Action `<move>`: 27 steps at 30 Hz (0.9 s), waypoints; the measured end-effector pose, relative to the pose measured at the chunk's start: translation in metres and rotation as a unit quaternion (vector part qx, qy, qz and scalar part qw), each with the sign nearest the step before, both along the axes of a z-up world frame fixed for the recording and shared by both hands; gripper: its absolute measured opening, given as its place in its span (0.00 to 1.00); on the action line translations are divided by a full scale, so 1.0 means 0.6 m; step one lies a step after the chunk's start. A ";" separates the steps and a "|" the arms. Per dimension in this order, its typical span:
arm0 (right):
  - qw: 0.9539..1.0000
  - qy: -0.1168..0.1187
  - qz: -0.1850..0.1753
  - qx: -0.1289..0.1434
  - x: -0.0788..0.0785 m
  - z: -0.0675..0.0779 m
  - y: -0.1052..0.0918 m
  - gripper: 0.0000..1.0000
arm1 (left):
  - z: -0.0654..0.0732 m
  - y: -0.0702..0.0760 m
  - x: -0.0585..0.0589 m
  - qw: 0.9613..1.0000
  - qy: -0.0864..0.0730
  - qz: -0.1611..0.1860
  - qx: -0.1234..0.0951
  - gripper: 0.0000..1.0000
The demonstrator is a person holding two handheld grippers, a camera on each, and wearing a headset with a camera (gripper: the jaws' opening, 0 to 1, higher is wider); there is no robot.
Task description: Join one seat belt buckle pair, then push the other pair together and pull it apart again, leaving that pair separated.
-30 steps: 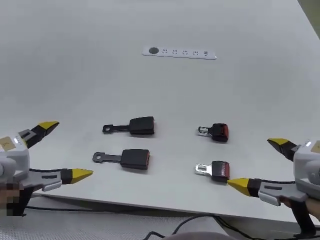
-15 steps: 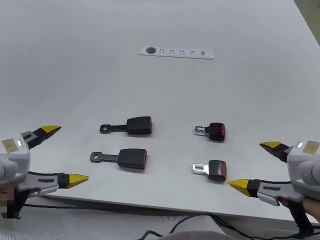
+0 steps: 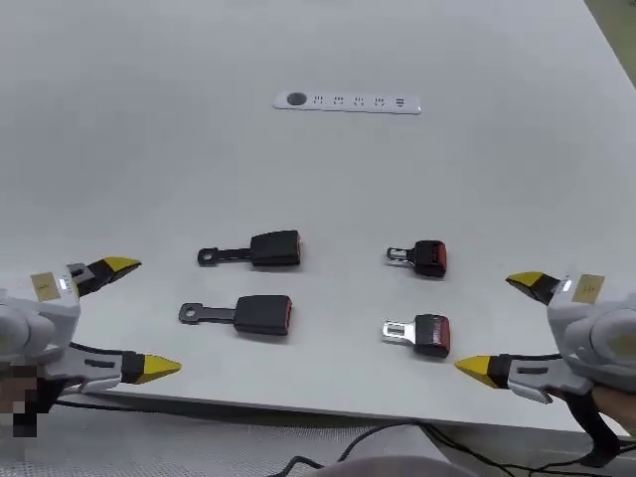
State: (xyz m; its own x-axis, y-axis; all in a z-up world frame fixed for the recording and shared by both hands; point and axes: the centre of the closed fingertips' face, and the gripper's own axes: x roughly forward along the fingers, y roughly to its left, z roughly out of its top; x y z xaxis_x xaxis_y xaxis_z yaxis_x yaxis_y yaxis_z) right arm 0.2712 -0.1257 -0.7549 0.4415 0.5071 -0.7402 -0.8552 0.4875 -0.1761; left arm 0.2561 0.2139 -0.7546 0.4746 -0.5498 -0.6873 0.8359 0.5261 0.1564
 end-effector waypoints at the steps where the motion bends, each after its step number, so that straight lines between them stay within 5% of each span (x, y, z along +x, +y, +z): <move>1: 1.000 0.000 0.008 -0.003 -0.001 0.000 0.004 0.68 | -0.002 -0.004 -0.001 1.000 0.004 -0.005 0.002 0.83; 13: 0.998 0.005 0.064 -0.012 0.001 -0.006 0.037 0.55 | -0.031 -0.043 0.013 0.998 0.030 -0.059 0.019 0.72; 15: 0.997 0.005 0.078 -0.016 0.000 -0.009 0.044 0.54 | -0.029 -0.060 0.017 0.998 0.046 -0.053 0.000 0.72; 19: 0.995 0.005 0.093 -0.019 0.001 -0.011 0.055 0.49 | -0.044 -0.065 0.026 0.994 0.040 -0.094 0.042 0.65; 27: 0.993 0.010 0.118 -0.026 0.011 -0.017 0.056 0.45 | -0.065 -0.085 0.042 0.989 0.054 -0.121 0.070 0.59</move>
State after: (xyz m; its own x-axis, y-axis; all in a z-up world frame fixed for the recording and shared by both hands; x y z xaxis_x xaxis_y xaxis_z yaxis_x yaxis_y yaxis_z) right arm 0.2777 -0.0924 -0.7651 0.2991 0.5556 -0.7758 -0.9484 0.2631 -0.1772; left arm 0.2813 0.1629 -0.7935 0.2616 -0.5346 -0.8036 0.9502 0.2890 0.1171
